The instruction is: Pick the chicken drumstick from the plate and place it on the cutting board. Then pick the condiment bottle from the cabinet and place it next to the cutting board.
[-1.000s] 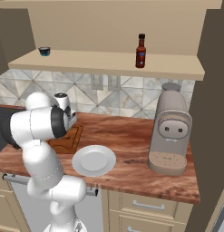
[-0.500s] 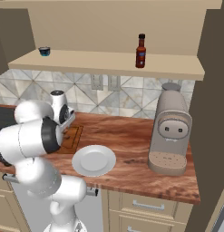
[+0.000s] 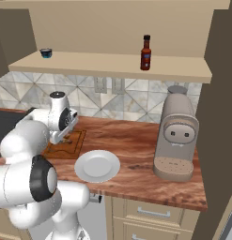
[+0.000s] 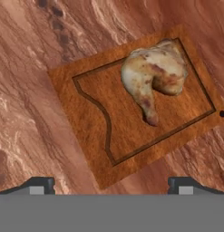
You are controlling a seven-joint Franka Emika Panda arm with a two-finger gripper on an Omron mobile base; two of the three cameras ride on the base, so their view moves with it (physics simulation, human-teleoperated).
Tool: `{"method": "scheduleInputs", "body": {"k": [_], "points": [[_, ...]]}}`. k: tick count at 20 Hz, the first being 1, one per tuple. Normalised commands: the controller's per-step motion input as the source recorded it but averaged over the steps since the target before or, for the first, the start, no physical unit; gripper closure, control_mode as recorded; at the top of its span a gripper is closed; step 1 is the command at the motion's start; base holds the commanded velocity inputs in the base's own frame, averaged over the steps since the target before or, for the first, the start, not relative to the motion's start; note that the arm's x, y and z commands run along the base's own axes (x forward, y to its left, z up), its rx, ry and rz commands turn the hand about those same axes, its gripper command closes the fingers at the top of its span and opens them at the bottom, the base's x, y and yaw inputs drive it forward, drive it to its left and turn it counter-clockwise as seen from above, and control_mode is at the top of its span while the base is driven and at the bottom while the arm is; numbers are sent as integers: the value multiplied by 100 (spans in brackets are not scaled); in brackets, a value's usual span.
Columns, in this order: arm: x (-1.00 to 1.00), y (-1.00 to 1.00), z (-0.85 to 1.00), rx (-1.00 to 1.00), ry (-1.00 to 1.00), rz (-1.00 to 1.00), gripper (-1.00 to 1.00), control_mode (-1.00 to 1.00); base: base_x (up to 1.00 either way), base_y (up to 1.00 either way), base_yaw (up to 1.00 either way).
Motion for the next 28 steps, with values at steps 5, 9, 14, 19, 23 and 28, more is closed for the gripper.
{"method": "scheduleInputs", "body": {"k": [5, 9, 14, 19, 23, 28], "points": [[-30, -18, 50, 13, 0, 0, -100, -100, 0, 0, 0], [-23, -11, 50, 19, 0, 1, -100, -100, 0, 0, 0], [-20, -10, 44, 17, 0, 1, -100, -100, 0, 0, 0], [-24, -6, 40, 15, 0, 1, -100, -100, 0, 0, 0], [-27, -8, 38, 13, 0, 1, -100, -100, 0, 0, 0], [-23, -8, 30, 11, -3, 0, -100, -100, 0, 0, 0]]}}
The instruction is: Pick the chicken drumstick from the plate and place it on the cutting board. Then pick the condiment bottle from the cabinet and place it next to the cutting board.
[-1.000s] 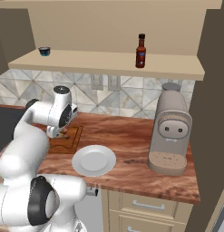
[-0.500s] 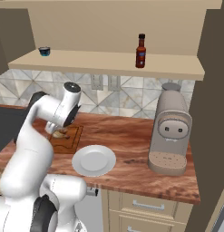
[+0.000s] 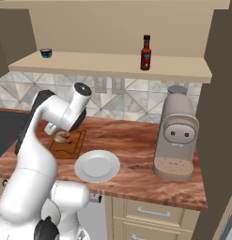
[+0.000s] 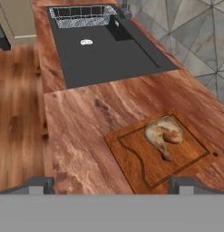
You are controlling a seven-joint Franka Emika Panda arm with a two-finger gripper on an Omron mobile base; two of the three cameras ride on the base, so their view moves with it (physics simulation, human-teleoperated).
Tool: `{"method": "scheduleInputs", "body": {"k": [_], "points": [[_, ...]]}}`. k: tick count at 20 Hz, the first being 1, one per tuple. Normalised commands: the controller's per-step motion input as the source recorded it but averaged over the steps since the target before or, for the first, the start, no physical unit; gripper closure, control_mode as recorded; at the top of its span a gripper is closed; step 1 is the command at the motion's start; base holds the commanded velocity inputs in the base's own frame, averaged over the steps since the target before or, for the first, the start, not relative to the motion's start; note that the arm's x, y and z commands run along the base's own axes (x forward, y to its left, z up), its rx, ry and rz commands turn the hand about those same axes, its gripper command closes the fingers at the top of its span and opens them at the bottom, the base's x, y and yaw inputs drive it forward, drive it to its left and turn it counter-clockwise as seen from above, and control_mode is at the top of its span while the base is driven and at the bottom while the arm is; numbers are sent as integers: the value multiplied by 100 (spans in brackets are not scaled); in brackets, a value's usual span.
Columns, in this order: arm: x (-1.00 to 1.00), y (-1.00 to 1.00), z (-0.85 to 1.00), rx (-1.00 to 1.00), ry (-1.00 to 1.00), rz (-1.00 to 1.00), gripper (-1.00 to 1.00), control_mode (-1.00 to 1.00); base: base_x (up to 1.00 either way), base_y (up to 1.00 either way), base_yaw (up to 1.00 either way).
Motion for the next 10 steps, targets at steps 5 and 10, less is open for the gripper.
{"method": "scheduleInputs", "body": {"k": [5, 10], "points": [[-22, -8, 19, 8, -7, -1, -100, -100, 0, 0, 0], [-21, -9, 16, 6, -9, -6, -100, -100, 0, 0, 0]]}}
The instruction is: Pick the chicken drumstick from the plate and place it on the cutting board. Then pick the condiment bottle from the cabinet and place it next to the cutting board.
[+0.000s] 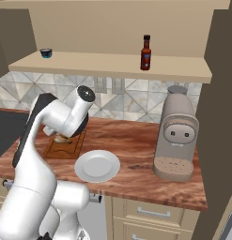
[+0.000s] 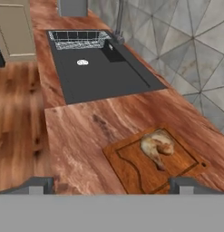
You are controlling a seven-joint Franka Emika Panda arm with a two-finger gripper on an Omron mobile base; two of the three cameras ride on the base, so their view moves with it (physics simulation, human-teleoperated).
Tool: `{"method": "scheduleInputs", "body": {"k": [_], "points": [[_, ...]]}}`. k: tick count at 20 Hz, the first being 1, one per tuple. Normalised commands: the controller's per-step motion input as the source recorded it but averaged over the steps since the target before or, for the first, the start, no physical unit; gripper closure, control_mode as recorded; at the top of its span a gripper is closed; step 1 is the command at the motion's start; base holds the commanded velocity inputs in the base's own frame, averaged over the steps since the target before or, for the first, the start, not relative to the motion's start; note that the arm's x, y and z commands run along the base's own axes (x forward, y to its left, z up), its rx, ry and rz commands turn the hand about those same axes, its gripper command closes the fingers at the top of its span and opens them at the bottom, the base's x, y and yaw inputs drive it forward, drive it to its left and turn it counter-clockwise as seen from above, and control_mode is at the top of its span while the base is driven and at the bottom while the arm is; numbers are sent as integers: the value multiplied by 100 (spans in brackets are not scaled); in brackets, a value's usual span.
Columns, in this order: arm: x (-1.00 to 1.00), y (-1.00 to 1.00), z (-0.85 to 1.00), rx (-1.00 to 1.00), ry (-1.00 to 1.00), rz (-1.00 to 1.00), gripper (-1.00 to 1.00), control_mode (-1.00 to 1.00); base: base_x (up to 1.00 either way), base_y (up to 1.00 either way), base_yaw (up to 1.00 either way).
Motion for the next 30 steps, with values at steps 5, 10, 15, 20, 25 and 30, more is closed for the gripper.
{"method": "scheduleInputs", "body": {"k": [5, 10, 15, 20, 25, 30], "points": [[-16, -11, 26, 8, -5, -11, -100, -100, 0, 0, 0], [-9, -12, 35, 10, -1, -16, -100, -100, 0, 0, 0], [-1, -14, 33, 11, -2, -16, -100, -100, 0, 0, 0], [0, -13, 16, 9, -11, -12, -100, -100, 0, 0, 0], [0, -16, 8, 2, -19, -11, -100, -100, 0, 0, 0], [0, -11, 12, 0, -24, -12, -100, -100, 0, 0, 0]]}}
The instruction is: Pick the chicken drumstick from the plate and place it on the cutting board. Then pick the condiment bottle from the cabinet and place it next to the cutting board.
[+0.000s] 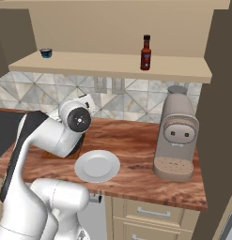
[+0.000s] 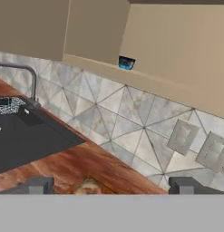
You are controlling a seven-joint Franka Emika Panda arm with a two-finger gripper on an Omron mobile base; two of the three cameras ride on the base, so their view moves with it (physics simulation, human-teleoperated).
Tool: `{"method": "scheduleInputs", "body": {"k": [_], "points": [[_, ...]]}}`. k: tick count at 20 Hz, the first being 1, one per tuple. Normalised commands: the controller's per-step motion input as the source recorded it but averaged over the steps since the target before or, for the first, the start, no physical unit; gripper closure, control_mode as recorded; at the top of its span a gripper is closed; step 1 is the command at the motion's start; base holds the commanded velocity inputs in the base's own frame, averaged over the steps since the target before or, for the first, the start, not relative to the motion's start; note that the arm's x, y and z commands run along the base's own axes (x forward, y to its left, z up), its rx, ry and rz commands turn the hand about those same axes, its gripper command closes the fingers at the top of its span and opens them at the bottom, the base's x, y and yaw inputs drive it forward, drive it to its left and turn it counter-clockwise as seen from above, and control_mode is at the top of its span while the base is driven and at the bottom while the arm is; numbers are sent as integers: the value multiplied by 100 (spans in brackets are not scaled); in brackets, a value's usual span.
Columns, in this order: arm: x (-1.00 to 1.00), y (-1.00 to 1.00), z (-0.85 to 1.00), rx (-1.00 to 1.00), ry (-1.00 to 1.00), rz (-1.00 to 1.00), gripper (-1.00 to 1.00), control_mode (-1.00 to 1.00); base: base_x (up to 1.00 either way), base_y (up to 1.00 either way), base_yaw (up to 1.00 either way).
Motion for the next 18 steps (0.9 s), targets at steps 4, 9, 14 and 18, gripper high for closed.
{"method": "scheduleInputs", "body": {"k": [4, 9, 14, 18], "points": [[0, -12, 28, 0, -17, -12, -100, -100, 0, 0, 0], [-6, -16, 37, 0, -12, -11, -100, -100, 0, 0, 0], [-1, -23, 26, 0, -4, -10, -100, -100, 0, 0, 0], [0, -35, 19, 4, 0, -6, -100, -100, 0, 0, 0]]}}
